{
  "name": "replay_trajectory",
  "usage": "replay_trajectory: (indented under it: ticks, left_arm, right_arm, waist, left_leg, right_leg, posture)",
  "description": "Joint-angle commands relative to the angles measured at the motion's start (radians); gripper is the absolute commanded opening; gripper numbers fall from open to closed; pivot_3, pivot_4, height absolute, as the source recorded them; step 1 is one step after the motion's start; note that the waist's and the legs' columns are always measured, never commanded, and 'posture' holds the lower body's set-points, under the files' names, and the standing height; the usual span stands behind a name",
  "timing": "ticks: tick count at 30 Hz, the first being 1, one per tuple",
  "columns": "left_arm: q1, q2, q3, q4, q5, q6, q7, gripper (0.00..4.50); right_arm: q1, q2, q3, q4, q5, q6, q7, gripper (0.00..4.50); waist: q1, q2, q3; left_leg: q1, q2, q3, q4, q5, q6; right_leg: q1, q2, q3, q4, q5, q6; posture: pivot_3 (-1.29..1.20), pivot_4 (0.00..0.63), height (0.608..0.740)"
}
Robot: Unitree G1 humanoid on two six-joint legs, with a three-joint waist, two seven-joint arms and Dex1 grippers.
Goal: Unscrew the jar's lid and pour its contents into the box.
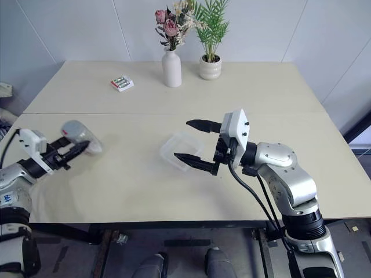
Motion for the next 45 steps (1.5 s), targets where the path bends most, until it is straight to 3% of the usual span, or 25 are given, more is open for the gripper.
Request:
replay_trajectory:
  ticks: [1, 6, 11, 24, 45]
  left_arm:
    - [0.077, 0.010, -0.013, -0.263, -0.092, 0.166, -0.019, 1.92]
    - [0.148, 0.010, -0.068, -0.504, -0.132, 0.316, -0.028, 1.92]
    - [0.101, 0.012, -0.107, -0.572, -0.144, 0.375, -0.050, 1.92]
    - [-0.008, -0.055, -0.287, -0.590, -0.111, 0.389, -0.165, 1.92]
    - [-0.067, -0.087, -0.341, -0.528, -0.063, 0.355, -0.167, 1.92]
  right_arm:
    - [0.002, -0.013, -0.023, -0.029, 0.020, -0.010, 0.014, 4.50]
    - [0.006, -0.007, -0.014, -0.037, 0.022, -0.005, 0.013, 4.50]
    - [0.007, 0.009, 0.009, -0.063, 0.026, 0.012, -0.002, 4.50]
    - [-0.133, 0.048, 0.135, -0.095, -0.003, 0.165, -0.072, 4.50]
    - [-0.265, 0.202, 0.260, 0.014, -0.129, 0.372, -0.252, 4.50]
  waist:
    - [0.000, 0.000, 0.000]
    - [-0.001, 0.000, 0.000]
    - [-0.004, 0.000, 0.000]
    - [-0.008, 0.001, 0.001]
    - [-0.010, 0.001, 0.001]
  left_leg:
    - [0.000, 0.000, 0.000, 0.000, 0.000, 0.000]
    - [0.002, 0.000, -0.001, 0.001, 0.001, 0.000]
    - [0.002, -0.001, -0.001, 0.001, 0.001, 0.000]
    - [0.001, -0.001, -0.001, 0.000, 0.001, 0.000]
    - [0.000, -0.001, -0.002, -0.001, 0.001, 0.000]
  right_leg:
    - [0.000, 0.000, 0.000, 0.000, 0.000, 0.000]
    - [0.001, 0.000, 0.000, 0.002, 0.000, -0.001]
    - [0.001, 0.001, 0.000, 0.002, -0.001, -0.001]
    - [0.001, 0.001, 0.000, 0.001, -0.001, -0.002]
    - [0.000, 0.001, -0.001, -0.001, -0.001, -0.002]
  posture:
    - [0.00, 0.150, 0.740]
    - [0.00, 0.150, 0.740]
    - [0.00, 0.150, 0.740]
    - [0.00, 0.150, 0.740]
    - [0.00, 0.150, 0.740]
